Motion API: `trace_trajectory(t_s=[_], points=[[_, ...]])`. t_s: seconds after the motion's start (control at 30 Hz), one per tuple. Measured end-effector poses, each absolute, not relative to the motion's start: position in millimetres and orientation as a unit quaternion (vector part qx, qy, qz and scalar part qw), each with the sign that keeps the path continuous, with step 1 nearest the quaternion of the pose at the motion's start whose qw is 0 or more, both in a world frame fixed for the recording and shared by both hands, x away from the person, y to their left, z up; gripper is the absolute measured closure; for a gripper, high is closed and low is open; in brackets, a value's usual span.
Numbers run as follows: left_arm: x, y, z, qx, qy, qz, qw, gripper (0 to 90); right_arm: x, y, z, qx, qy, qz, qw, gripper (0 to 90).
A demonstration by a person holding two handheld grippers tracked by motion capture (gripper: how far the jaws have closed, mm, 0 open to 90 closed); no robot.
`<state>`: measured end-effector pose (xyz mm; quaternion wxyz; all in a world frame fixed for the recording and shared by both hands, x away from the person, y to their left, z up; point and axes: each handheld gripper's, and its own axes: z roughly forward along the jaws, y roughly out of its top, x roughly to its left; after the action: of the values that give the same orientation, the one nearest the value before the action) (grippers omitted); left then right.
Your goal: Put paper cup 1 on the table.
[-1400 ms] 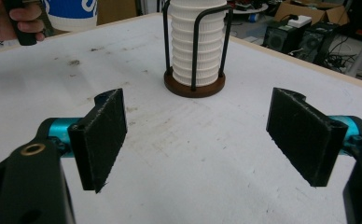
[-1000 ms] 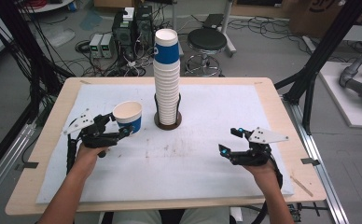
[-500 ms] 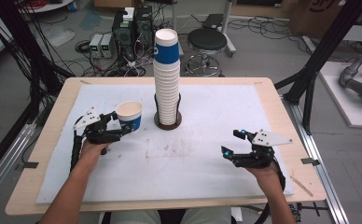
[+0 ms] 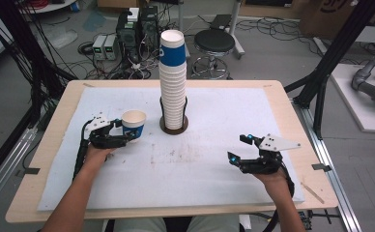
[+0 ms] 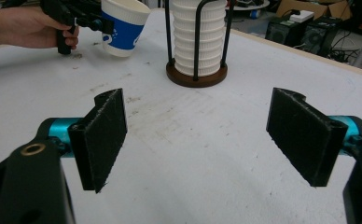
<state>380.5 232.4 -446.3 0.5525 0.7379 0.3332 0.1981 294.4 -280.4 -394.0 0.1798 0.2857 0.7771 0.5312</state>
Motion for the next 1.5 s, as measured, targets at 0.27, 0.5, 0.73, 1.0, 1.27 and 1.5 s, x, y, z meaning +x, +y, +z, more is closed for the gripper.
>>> trace_trajectory(t_s=[0.27, 0.5, 0.73, 1.0, 1.27, 1.5], points=[[371.9, 238.3, -448.5, 0.754, 0.337, 0.207, 0.524, 28.1, 293.7, -281.0, -394.3, 0.286, 0.778, 0.530, 0.179, 20.6], [362.8, 244.9, -451.2, 0.758, 0.346, 0.206, 0.514, 27.0, 293.3, -280.6, -394.2, 0.286, 0.777, 0.531, 0.180, 20.7], [360.7, 245.8, -451.2, 0.747, 0.367, 0.195, 0.519, 21.0, 293.7, -280.6, -394.5, 0.287, 0.778, 0.529, 0.179, 20.7], [348.3, 251.5, -447.5, 0.730, 0.382, 0.193, 0.533, 16.0, 292.9, -283.1, -394.9, 0.291, 0.777, 0.529, 0.179, 20.7], [324.7, 266.3, -434.7, 0.699, 0.367, 0.204, 0.578, 16.0, 291.4, -288.2, -395.3, 0.297, 0.774, 0.527, 0.186, 20.7], [313.4, 273.2, -424.8, 0.658, 0.364, 0.214, 0.623, 16.0, 291.1, -295.6, -395.7, 0.316, 0.766, 0.523, 0.202, 20.7]])
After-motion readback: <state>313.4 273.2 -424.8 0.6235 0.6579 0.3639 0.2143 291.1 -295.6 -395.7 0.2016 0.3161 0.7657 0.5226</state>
